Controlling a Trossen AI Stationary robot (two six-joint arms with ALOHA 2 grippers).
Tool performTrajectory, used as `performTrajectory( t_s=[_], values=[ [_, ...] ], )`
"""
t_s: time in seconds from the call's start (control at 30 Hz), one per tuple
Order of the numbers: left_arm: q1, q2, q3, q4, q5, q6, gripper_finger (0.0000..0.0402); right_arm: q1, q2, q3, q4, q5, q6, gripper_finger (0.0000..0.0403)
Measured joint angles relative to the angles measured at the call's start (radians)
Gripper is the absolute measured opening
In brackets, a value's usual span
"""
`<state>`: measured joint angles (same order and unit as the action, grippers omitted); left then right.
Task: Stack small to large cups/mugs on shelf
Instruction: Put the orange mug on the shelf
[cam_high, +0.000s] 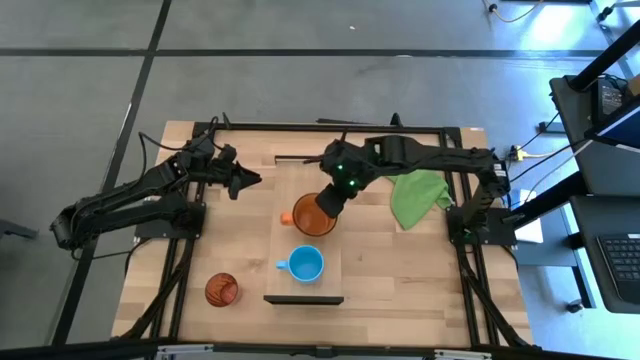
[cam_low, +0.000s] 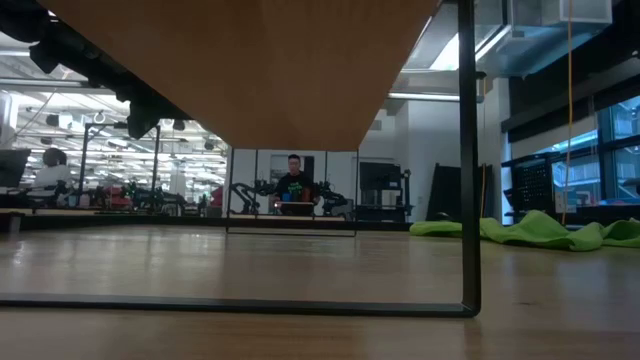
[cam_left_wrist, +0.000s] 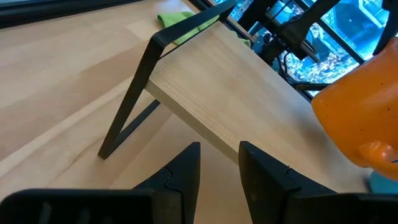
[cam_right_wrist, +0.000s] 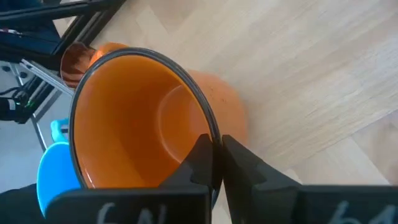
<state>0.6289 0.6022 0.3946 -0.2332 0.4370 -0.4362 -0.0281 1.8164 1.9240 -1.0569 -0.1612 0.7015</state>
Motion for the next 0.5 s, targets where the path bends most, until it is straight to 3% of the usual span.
performTrajectory(
  t_s=[0.2,0.5],
  values=[
    [0.000,0.000,0.000,0.008,0.000,0.000,0.0104,0.002,-0.002,-0.011,0.019,0.043,0.023,0.0018],
    [0.000,0.000,0.000,0.010,0.000,0.002,0.0104,0.005,0.038,-0.013,0.037,0.006,0.022,0.0018]
  ],
)
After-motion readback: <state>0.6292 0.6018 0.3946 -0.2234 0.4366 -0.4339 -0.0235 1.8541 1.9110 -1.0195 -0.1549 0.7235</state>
